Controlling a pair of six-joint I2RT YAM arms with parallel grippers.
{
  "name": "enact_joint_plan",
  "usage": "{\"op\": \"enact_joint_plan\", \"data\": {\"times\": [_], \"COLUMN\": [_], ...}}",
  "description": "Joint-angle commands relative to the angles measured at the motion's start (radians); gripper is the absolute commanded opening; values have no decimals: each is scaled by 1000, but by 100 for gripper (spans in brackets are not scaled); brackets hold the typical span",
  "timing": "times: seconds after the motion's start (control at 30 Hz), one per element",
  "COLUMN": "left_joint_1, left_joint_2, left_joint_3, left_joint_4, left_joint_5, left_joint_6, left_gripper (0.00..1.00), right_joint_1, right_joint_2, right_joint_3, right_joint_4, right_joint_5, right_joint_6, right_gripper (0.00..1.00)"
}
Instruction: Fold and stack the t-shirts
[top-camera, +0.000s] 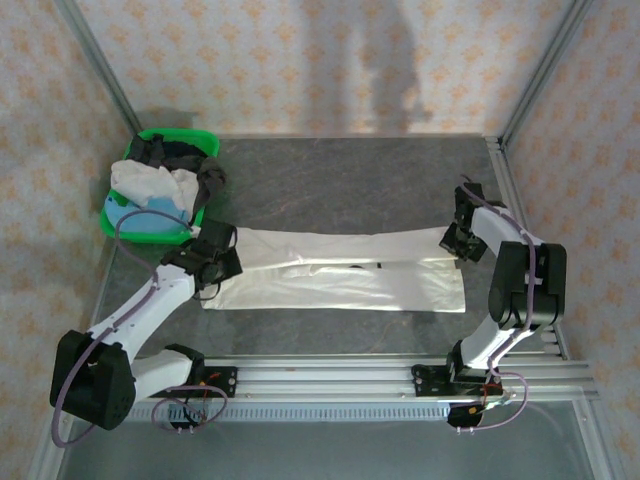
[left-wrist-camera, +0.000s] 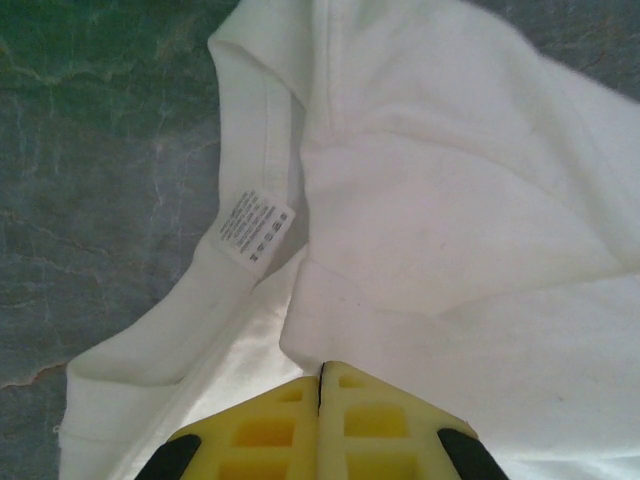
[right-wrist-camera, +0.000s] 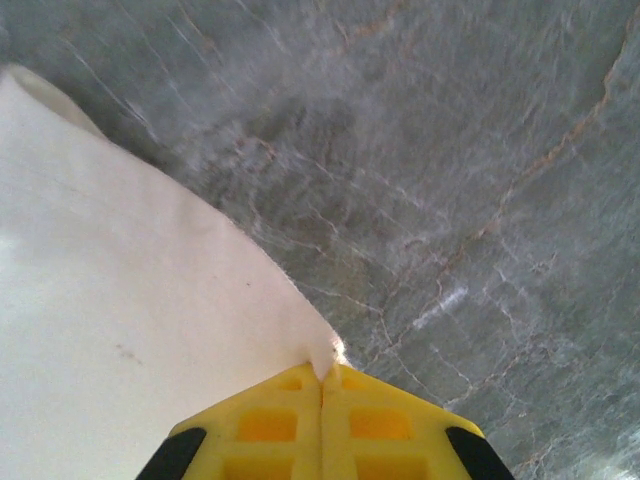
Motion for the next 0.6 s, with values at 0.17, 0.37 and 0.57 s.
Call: {"op": "enact_joint_plan", "data": {"times": [0.17, 0.37, 0.57], "left_joint_1": [-8, -8, -31], "left_joint_2": [1, 9, 26], "left_joint_3": [-74, 8, 88], "left_joint_4": [-6, -90, -83], "left_joint_5": [-48, -65, -37], "left_joint_6": [-51, -51, -45], "left_gripper": [9, 46, 65], "right_joint_1": [-6, -1, 84], "right_joint_2": [-59, -184, -274], "right_joint_3": [-97, -89, -120], "right_joint_4": [18, -56, 30], "right_joint_5": [6, 56, -45], "right_joint_6": [47, 49, 54], "right_gripper": [12, 27, 42]}}
